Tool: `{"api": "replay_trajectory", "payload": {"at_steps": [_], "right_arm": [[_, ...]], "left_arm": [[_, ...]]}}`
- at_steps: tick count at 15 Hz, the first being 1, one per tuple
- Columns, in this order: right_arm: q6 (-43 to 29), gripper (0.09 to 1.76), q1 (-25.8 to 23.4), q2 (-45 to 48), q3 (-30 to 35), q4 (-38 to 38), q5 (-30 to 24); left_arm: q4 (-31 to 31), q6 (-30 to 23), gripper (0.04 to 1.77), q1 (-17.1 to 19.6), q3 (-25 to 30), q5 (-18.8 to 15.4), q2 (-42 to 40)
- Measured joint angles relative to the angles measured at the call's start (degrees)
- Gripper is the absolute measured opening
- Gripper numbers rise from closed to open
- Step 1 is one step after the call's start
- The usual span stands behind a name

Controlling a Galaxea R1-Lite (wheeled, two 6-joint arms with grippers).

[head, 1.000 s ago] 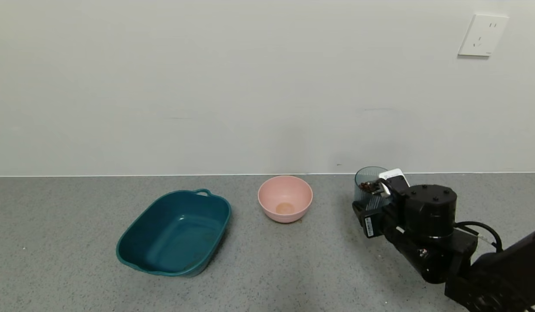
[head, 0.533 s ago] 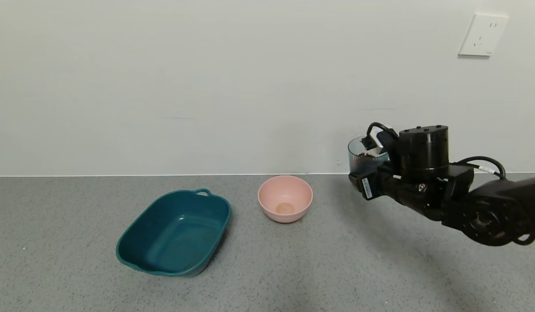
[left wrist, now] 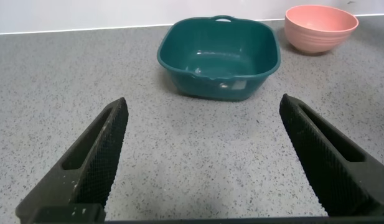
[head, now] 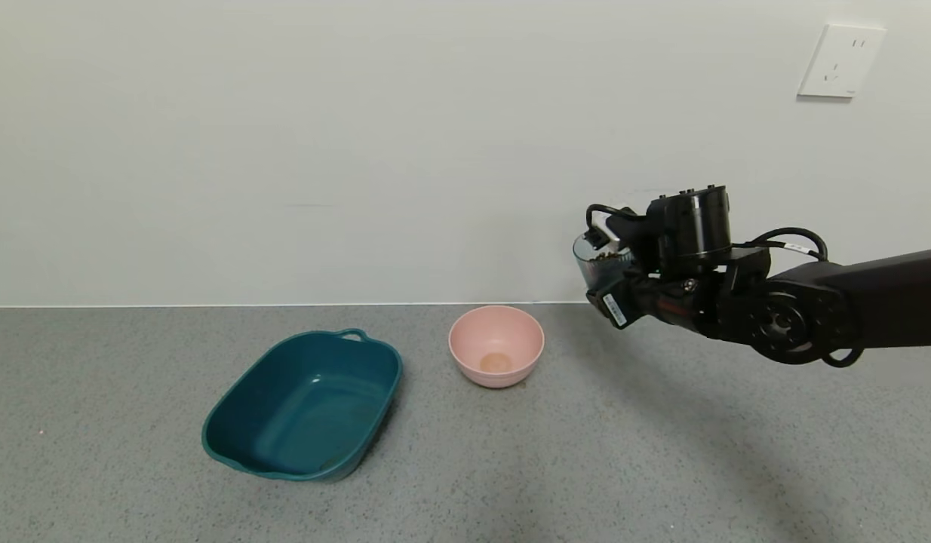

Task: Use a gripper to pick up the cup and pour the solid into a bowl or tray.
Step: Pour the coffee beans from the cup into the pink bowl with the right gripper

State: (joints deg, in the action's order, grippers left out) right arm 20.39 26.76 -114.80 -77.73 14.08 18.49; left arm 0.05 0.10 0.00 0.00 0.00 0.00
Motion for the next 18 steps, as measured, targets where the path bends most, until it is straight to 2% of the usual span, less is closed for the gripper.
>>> {"api": "replay_trajectory", "payload": {"at_steps": [8, 12, 18], "right_arm": [[11.11, 1.32, 1.74, -8.83, -7.66, 0.88, 2.23], [15.68, 1.32, 3.22, -12.63, -11.04, 0.99, 5.32], [23.78, 1.32, 3.86, -15.32, -12.87, 1.01, 7.89]], "left_arm": [[0.00, 0.00, 1.75, 0.00, 0.00, 0.00, 0.00], [0.00, 0.00, 1.75, 0.00, 0.00, 0.00, 0.00], [0.02, 0.00, 1.75, 0.00, 0.00, 0.00, 0.00]]}}
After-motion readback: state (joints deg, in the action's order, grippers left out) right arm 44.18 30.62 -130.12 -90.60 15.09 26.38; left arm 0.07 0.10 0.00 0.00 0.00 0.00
